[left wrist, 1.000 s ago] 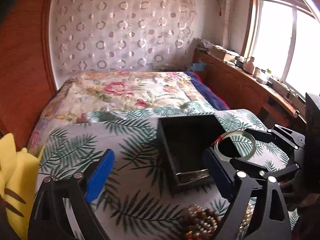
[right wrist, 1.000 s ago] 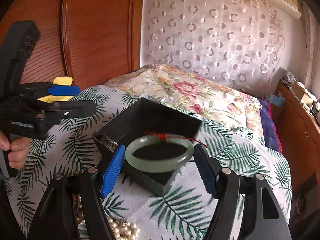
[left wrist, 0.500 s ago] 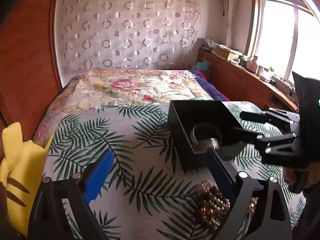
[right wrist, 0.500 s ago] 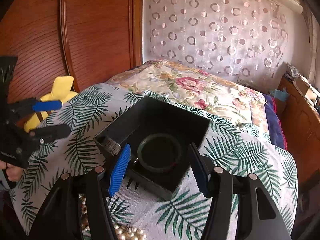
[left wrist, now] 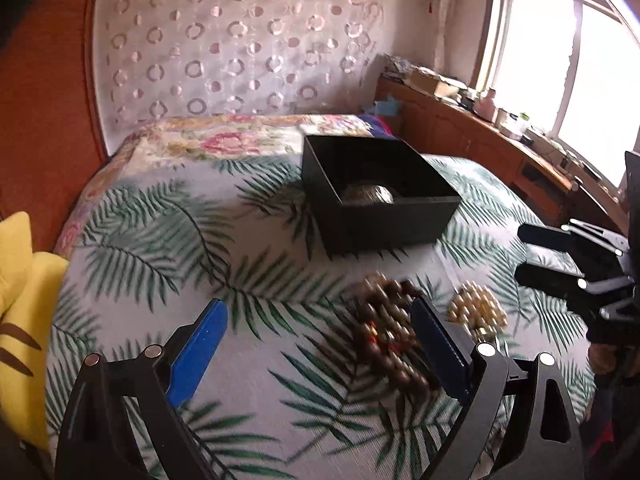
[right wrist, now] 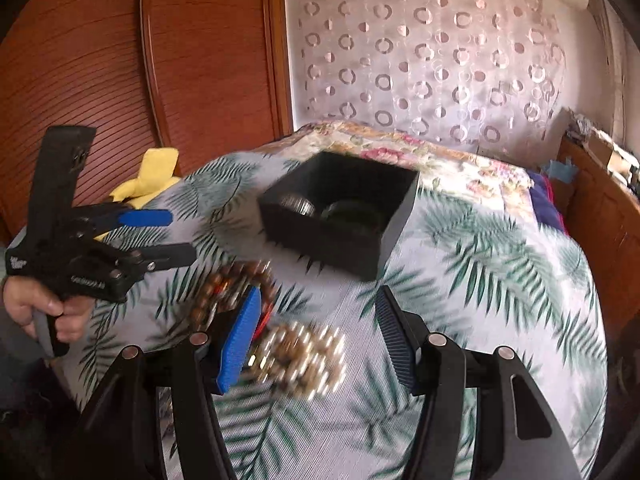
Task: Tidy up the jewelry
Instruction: 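Open both tools and withdraw them from the black box, then grasp the brown bead bracelet with the left tool and lift it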
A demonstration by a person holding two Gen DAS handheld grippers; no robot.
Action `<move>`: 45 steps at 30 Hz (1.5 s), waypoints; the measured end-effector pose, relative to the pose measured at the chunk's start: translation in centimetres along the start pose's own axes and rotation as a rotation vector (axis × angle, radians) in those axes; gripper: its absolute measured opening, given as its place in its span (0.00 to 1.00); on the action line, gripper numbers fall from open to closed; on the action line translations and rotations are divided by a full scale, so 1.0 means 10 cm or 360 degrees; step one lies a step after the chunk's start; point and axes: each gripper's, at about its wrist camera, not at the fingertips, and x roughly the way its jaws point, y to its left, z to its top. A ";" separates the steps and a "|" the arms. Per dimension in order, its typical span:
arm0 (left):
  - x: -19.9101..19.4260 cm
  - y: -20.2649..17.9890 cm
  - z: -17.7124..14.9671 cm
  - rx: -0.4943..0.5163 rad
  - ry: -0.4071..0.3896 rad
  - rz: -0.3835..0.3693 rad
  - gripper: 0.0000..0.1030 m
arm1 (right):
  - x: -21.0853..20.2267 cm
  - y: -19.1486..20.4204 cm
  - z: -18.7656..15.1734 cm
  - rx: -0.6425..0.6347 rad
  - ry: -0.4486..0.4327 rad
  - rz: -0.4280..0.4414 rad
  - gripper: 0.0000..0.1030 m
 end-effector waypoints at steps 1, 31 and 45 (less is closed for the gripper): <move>0.00 -0.01 -0.02 0.0007 0.0005 -0.0003 0.83 | -0.01 0.02 -0.07 0.0003 0.0017 -0.0007 0.59; 0.42 -0.23 -0.02 0.0072 0.0180 -0.0060 0.38 | -0.14 0.05 -0.64 0.0096 0.0007 -0.0067 0.60; -0.22 -0.23 -0.13 0.0006 -0.0056 -0.0168 0.12 | -0.12 0.06 -0.65 0.0097 0.0028 -0.0061 0.60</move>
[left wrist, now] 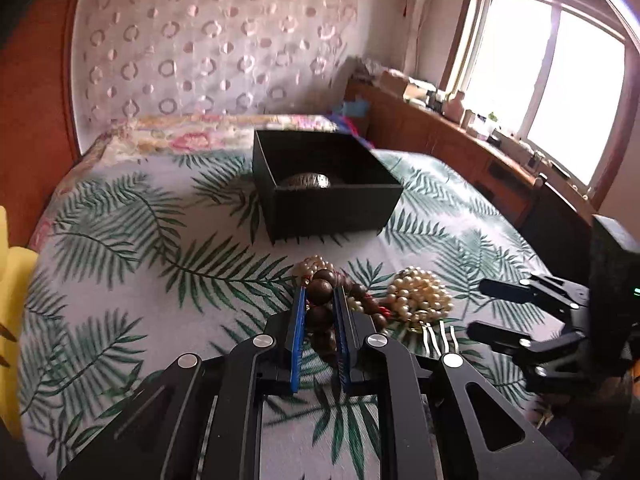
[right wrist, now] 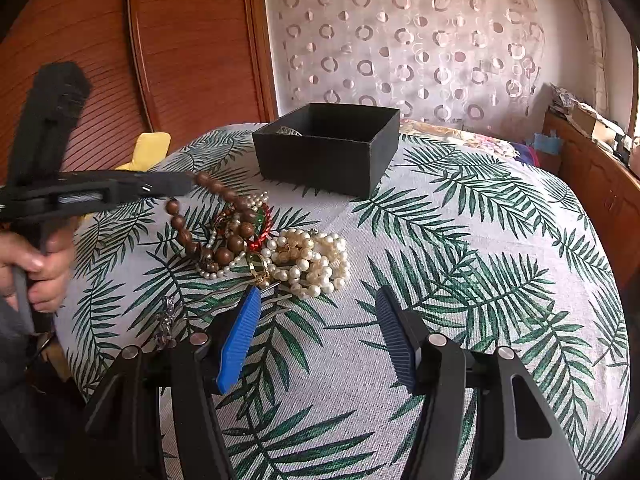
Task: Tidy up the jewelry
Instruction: 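Grasp the brown bead bracelet with the left tool and lift it, then grasp the blue-stone hair comb with the right tool while the left tool holds the bracelet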
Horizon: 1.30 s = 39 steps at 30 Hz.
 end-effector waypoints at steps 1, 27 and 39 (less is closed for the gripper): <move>-0.06 -0.01 0.00 0.0006 -0.0017 0.0007 0.12 | 0.00 0.00 0.00 -0.0002 0.0002 -0.0002 0.60; -0.56 0.00 -0.20 -0.0025 -0.0190 0.0024 0.12 | -0.08 0.45 -0.20 -0.0020 0.0140 0.0162 0.66; -0.58 -0.01 -0.23 -0.0029 -0.0197 0.0017 0.12 | 0.13 0.65 -0.10 -0.0075 0.0205 0.0092 0.72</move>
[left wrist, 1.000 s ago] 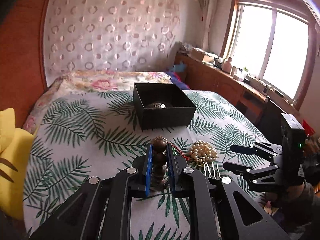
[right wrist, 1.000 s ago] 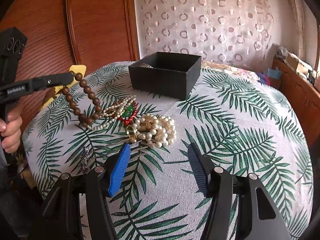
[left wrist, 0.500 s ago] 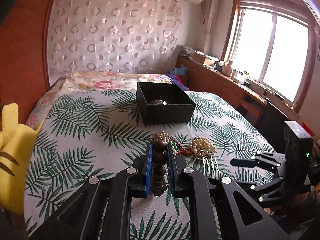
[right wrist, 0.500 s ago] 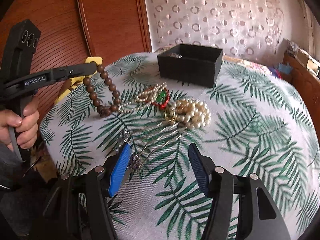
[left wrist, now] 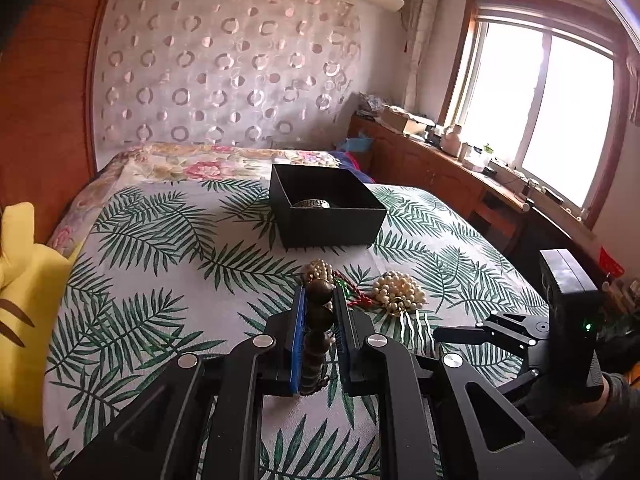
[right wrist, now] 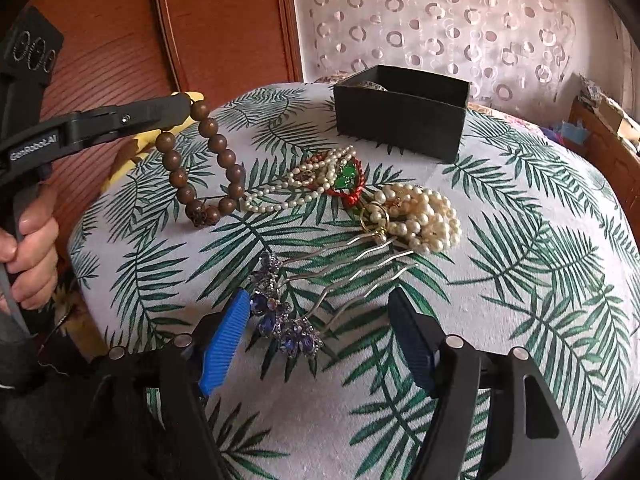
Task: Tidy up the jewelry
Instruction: 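Grasp the blue-stone hair comb with the right tool while the left tool holds the bracelet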
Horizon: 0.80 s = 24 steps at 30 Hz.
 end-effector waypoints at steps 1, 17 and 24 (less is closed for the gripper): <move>0.00 0.01 0.00 0.0001 0.0001 0.0000 0.12 | 0.02 0.02 0.01 -0.0009 0.0007 -0.0014 0.72; 0.00 0.02 0.00 0.0001 0.0002 -0.0003 0.12 | -0.06 -0.12 -0.03 0.0026 -0.0052 -0.0116 0.46; 0.00 -0.02 -0.03 0.0010 0.0009 -0.0003 0.12 | -0.24 -0.22 -0.01 0.0049 -0.0131 -0.0101 0.44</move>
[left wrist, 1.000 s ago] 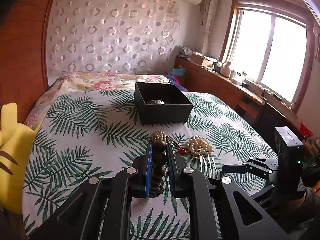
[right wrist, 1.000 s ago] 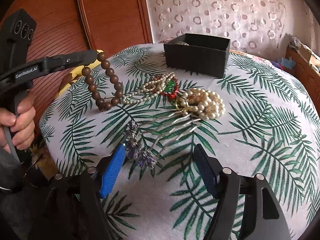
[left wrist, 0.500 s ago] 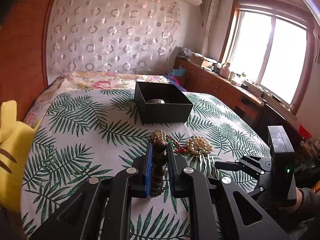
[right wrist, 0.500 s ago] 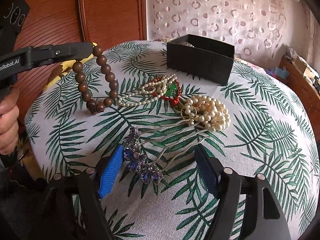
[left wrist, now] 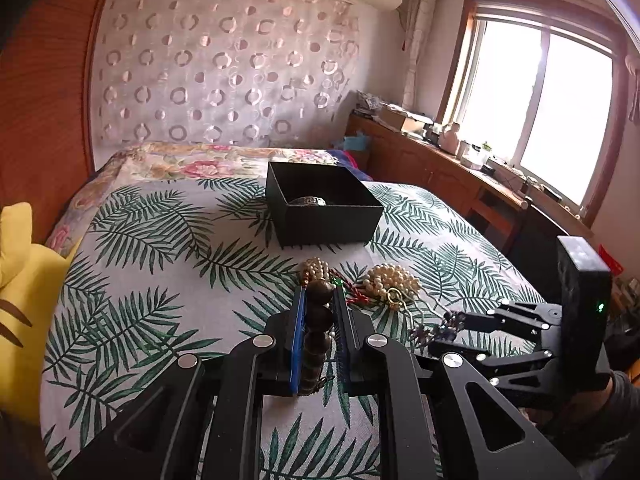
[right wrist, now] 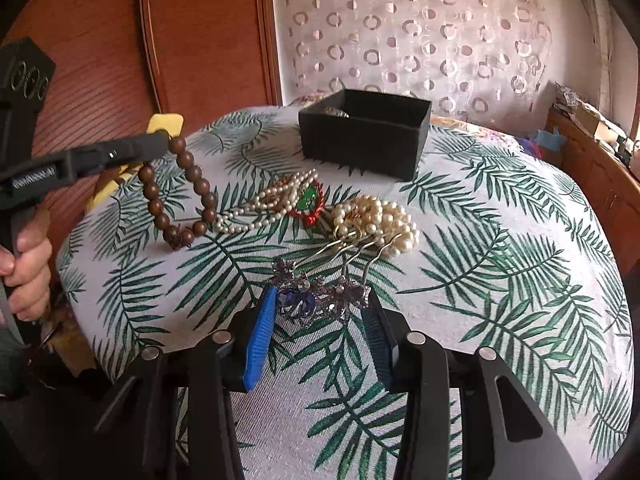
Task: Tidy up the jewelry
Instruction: 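Grasp the blue-stone hair comb with the right tool while the left tool holds the bracelet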
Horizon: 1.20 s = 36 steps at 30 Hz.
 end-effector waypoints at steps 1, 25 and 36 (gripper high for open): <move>0.00 0.00 -0.01 0.0000 0.0001 0.0000 0.12 | -0.01 0.01 0.00 -0.0001 -0.0003 0.0002 0.44; 0.08 -0.10 -0.03 0.0031 0.0018 -0.0005 0.12 | -0.35 -0.24 -0.15 0.0069 -0.0099 -0.0010 0.10; 0.08 -0.11 -0.03 0.0029 0.0015 -0.0014 0.12 | -0.57 -0.44 0.10 0.0168 -0.0124 0.0135 0.10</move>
